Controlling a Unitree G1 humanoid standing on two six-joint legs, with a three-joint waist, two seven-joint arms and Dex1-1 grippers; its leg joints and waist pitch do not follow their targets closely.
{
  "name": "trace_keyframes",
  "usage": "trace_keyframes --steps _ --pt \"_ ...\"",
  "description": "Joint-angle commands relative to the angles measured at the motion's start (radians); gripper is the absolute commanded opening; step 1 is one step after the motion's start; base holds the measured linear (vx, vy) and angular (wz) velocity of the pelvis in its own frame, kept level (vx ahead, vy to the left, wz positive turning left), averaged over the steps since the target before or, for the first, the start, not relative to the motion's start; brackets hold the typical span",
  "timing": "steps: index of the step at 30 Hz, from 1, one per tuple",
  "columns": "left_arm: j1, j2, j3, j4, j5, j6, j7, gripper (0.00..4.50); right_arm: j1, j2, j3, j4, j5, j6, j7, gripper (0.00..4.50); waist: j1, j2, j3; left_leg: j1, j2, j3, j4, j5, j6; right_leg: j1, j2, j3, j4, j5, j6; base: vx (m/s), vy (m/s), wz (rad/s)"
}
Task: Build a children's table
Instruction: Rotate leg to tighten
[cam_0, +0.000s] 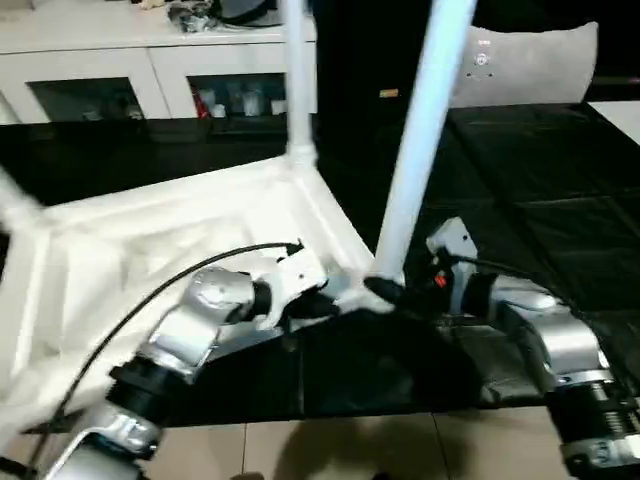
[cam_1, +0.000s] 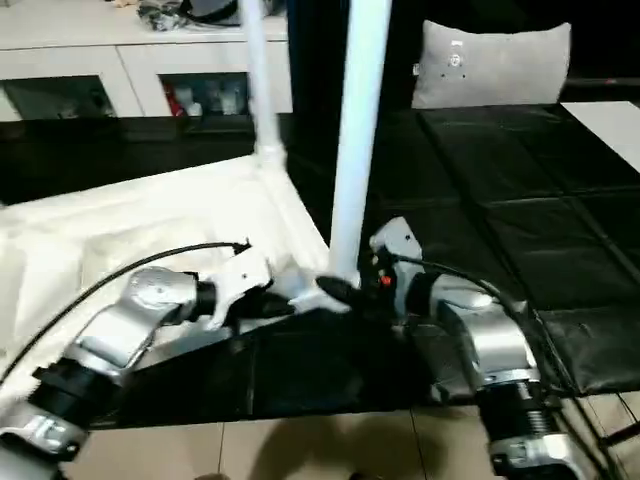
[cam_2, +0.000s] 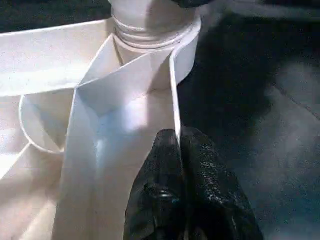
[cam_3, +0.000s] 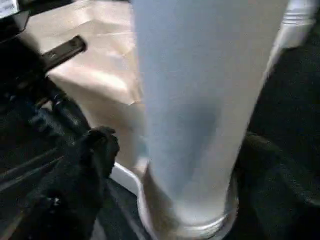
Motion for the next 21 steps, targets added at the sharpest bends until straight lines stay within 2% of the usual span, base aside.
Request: trace_keyframes --steps 1,3,4,6,9,14,16,21 --pt "-0.011 0.042 -0.044 -0.003 -0.01 -0.076 -0.125 0.0 -0.005 -0.045 0.02 -0.006 0.042 -0.012 0.129 3.99 0.004 -0.01 -0.073 0.0 0.036 -0.007 -0.064 -0.115 0.093 0.066 -0.071 0.066 -0.068 -0.348 -0.08 0.0 0.0 0.0" --pt "-0.013 0.059 -0.053 0.0 -0.012 -0.096 -0.161 0.0 -0.007 -0.064 0.03 -0.004 0.051 -0.019 0.175 3.99 0.011 -0.007 -0.074 -0.001 0.04 -0.008 -0.064 -0.101 0.1 0.065 -0.07 0.068 -0.06 -0.316 -0.091 0.0 0.0 0.0" --pt "-0.016 0.072 -0.063 0.008 -0.012 -0.121 -0.193 0.0 -0.011 -0.078 0.04 0.005 0.055 -0.03 0.21 3.82 0.014 -0.01 -0.074 -0.002 0.042 -0.007 -0.063 -0.087 0.099 0.065 -0.071 0.071 -0.055 -0.295 -0.099 0.0 0.0 0.0" --pt "-0.026 0.092 -0.082 0.022 -0.008 -0.159 -0.239 0.0 -0.019 -0.092 0.051 0.019 0.063 -0.05 0.265 3.82 0.024 -0.01 -0.075 -0.001 0.041 -0.006 -0.063 -0.083 0.099 0.066 -0.073 0.071 -0.054 -0.3 -0.106 0.0 0.0 0.0" --pt "-0.038 0.115 -0.108 0.033 -0.011 -0.202 -0.307 0.0 -0.027 -0.11 0.077 0.026 0.072 -0.055 0.348 3.47 0.03 -0.011 -0.075 -0.001 0.043 -0.006 -0.063 -0.09 0.098 0.065 -0.073 0.071 -0.054 -0.315 -0.107 0.0 0.0 0.0" --pt "-0.052 0.12 -0.117 0.056 -0.012 -0.229 -0.343 0.0 -0.015 -0.129 0.112 -0.001 0.085 -0.04 0.424 3.03 0.036 -0.013 -0.073 0.001 0.042 -0.005 -0.064 -0.107 0.083 0.064 -0.074 0.07 -0.06 -0.36 -0.092 0.0 0.0 0.0" --pt "-0.055 0.118 -0.116 0.061 -0.01 -0.232 -0.345 0.0 -0.012 -0.13 0.116 -0.006 0.088 -0.036 0.432 2.97 0.039 -0.013 -0.073 0.0 0.041 -0.005 -0.064 -0.106 0.081 0.064 -0.073 0.07 -0.061 -0.368 -0.085 0.0 0.0 0.0" --pt "-0.07 0.113 -0.116 0.096 -0.008 -0.253 -0.349 0.0 -0.01 -0.133 0.13 -0.003 0.098 -0.028 0.464 2.49 0.046 -0.014 -0.072 0.002 0.038 -0.004 -0.063 -0.112 0.072 0.062 -0.072 0.07 -0.066 -0.4 -0.067 0.0 0.0 0.0"
